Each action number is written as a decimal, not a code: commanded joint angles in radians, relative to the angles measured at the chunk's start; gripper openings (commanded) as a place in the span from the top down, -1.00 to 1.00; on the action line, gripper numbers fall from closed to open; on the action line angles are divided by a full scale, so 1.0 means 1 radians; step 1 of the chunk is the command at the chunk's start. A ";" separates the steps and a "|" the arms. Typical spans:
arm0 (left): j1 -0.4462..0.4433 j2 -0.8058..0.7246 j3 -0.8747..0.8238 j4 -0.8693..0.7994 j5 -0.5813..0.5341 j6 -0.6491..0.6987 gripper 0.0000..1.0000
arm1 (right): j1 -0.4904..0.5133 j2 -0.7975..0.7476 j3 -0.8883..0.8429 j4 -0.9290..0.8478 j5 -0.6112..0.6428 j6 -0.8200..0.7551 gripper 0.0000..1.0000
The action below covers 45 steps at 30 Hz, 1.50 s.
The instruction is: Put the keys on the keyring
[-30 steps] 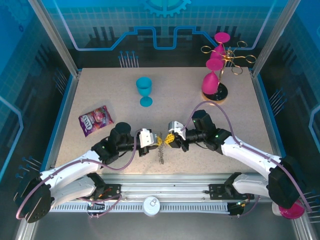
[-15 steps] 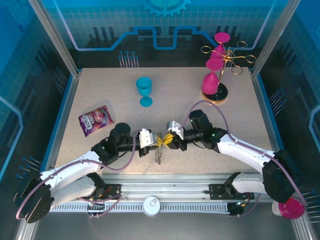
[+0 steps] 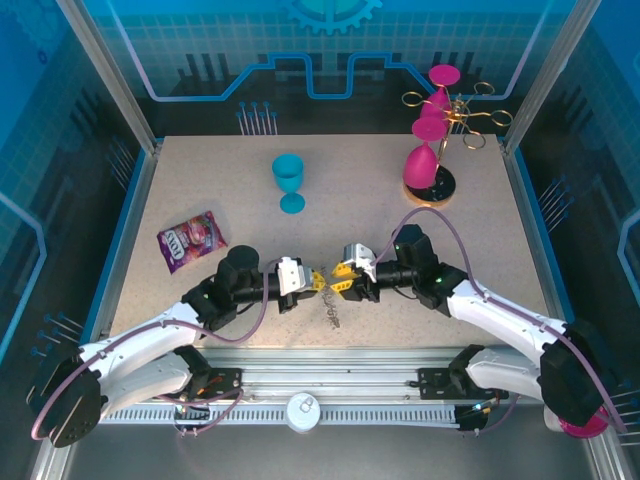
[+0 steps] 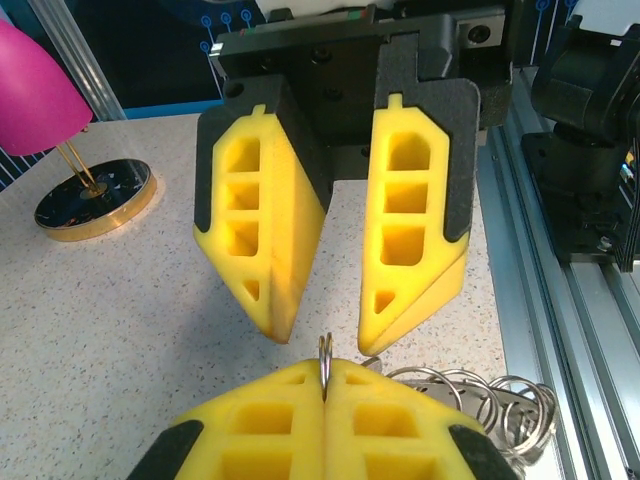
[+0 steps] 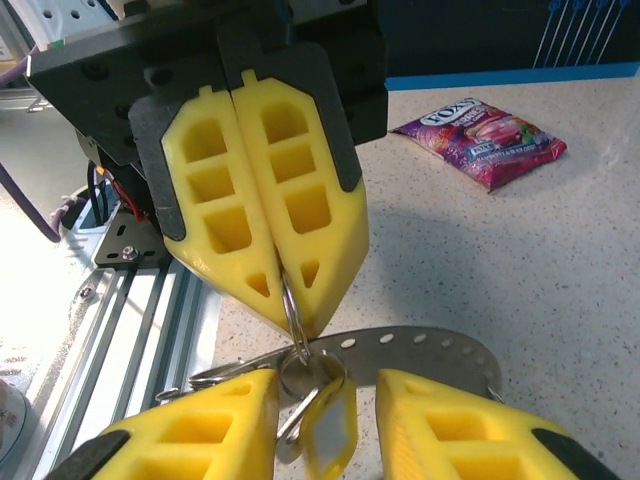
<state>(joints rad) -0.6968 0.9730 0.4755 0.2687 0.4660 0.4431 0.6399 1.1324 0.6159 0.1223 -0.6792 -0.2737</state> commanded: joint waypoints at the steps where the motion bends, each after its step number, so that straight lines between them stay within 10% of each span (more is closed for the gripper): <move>1: -0.004 -0.019 -0.003 0.047 0.033 -0.010 1.00 | -0.009 0.006 -0.001 0.056 -0.050 -0.014 0.37; 20: -0.005 -0.007 -0.003 0.050 0.025 -0.016 1.00 | 0.002 0.084 0.036 0.118 -0.086 -0.008 1.00; 45: -0.004 0.056 0.092 -0.192 -0.060 0.070 0.80 | 0.055 0.115 0.305 -0.475 0.064 -0.235 1.00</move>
<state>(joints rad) -0.6971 1.0206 0.5362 0.1226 0.4118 0.4824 0.6788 1.2434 0.8661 -0.3016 -0.6033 -0.4854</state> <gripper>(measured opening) 0.104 0.058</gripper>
